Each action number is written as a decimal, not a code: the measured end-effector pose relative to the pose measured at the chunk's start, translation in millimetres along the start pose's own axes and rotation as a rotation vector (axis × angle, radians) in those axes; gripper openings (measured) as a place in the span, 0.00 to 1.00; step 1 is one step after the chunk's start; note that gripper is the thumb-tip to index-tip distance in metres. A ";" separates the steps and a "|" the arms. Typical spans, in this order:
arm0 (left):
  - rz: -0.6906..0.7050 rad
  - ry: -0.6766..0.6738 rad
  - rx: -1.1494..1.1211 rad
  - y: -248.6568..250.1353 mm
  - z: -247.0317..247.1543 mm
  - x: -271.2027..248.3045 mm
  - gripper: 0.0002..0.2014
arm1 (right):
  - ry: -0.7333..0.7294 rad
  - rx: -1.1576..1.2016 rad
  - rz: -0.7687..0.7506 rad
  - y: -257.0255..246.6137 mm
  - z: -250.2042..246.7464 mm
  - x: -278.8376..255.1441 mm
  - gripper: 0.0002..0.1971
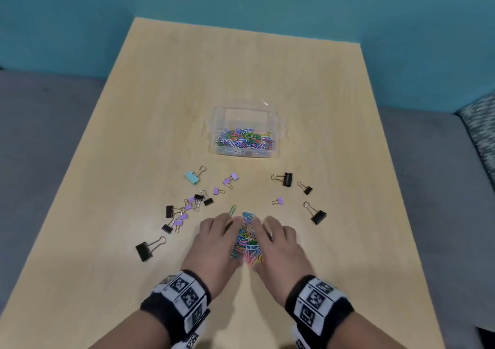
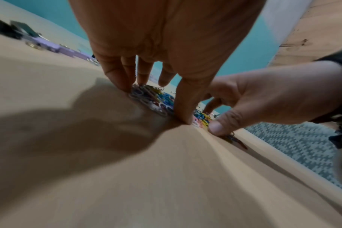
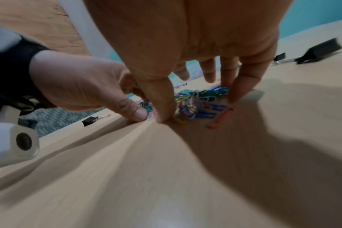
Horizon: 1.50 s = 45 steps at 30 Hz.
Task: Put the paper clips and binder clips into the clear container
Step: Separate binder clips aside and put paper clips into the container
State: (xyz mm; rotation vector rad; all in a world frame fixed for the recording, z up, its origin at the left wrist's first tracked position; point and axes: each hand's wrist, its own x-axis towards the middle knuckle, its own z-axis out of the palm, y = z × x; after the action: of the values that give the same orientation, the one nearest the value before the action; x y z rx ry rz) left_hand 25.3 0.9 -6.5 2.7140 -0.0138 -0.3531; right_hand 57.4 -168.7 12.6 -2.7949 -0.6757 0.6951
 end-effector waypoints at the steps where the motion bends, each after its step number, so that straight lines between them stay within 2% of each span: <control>1: 0.003 0.000 -0.014 3.3 0.4 3.4 0.36 | 0.019 0.009 -0.017 -3.9 2.1 6.0 0.40; 5: -0.017 0.017 -0.034 10.2 0.3 13.8 0.20 | 0.054 -0.022 -0.068 -12.1 3.7 18.4 0.25; 12: -0.054 0.037 -0.034 4.6 -4.2 18.9 0.05 | 0.036 -0.045 -0.079 -6.0 -14.7 19.9 0.20; 20: -0.153 -0.003 -0.214 4.1 -24.0 17.6 0.06 | -0.031 0.071 0.017 5.4 -31.6 26.6 0.08; 23: -0.186 -0.042 -0.290 0.9 -30.6 17.6 0.06 | -0.068 0.209 0.078 12.6 -36.3 31.3 0.06; 25: -0.225 -0.069 -0.375 -0.7 -36.8 17.8 0.06 | -0.090 0.384 0.134 16.8 -39.5 33.1 0.05; 29: -0.335 -0.126 -0.690 -3.7 -53.9 21.8 0.07 | -0.197 0.867 0.255 18.6 -56.1 35.4 0.06; 31: -0.361 -0.137 -0.828 -6.2 -63.3 27.0 0.08 | -0.214 0.949 0.268 20.4 -63.9 39.3 0.04; 32: -0.364 -0.133 -0.859 -7.9 -66.7 29.2 0.09 | -0.189 0.888 0.238 21.0 -65.0 41.0 0.03; 34: -0.361 -0.123 -0.853 -10.6 -70.4 32.3 0.11 | -0.125 0.515 0.088 20.4 -63.0 39.0 0.04; 36: -0.335 -0.133 -0.774 -13.4 -68.6 32.5 0.10 | -0.127 0.117 -0.092 17.2 -50.1 29.5 0.19; 38: -0.307 -0.132 -0.685 -15.2 -64.4 30.6 0.07 | -0.146 -0.047 -0.168 12.1 -34.0 18.8 0.37; 40: -0.271 -0.124 -0.535 -18.9 -55.4 26.5 0.07 | -0.144 -0.147 -0.172 7.5 -18.4 13.8 0.45; 41: -0.245 -0.104 -0.452 -19.0 -49.7 22.6 0.08 | -0.105 -0.187 -0.168 6.5 -11.0 13.1 0.45; 43: -0.145 -0.039 -0.318 -17.1 -37.0 12.5 0.07 | 0.013 -0.217 -0.164 4.4 -1.6 12.8 0.38; 45: -0.043 -0.043 -0.238 -11.7 -22.5 1.5 0.24 | 0.096 -0.200 -0.185 2.8 0.4 11.8 0.32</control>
State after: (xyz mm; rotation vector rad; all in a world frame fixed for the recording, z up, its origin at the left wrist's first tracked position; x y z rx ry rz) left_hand 31.8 20.4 8.5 2.4746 0.0699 -0.3986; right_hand 67.6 -165.6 6.7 -2.8696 -1.0203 0.4792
